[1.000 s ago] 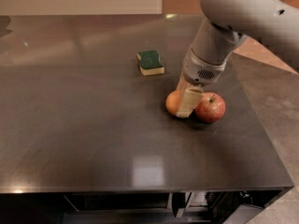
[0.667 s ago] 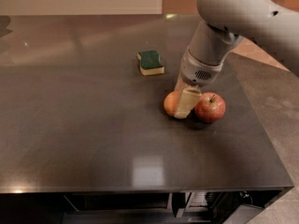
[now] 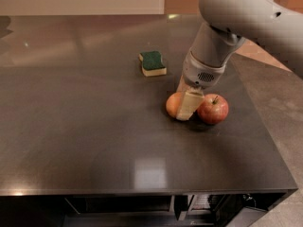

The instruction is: Move orange near apple

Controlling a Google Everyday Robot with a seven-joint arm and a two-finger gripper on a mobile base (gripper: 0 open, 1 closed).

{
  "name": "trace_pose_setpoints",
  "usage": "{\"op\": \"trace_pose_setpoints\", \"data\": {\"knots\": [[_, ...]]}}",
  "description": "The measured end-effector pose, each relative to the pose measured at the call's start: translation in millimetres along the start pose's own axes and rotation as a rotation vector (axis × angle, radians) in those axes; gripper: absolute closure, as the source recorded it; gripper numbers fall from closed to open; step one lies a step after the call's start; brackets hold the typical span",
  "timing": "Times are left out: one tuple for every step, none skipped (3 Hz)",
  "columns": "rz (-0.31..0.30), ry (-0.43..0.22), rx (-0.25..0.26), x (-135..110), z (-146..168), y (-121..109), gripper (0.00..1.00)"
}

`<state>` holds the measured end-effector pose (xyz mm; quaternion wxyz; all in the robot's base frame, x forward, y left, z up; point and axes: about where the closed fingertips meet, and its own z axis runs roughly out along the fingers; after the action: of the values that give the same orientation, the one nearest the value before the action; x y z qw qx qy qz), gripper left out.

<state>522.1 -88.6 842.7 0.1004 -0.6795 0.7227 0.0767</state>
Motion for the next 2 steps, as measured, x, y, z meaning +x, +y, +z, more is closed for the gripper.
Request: {"op": "trace_pose_setpoints", "data": {"knots": [[-0.002, 0.0, 0.001, -0.8, 0.6, 0.0, 0.12], [-0.003, -0.001, 0.001, -1.5, 1.1, 0.0, 0.0]]}}
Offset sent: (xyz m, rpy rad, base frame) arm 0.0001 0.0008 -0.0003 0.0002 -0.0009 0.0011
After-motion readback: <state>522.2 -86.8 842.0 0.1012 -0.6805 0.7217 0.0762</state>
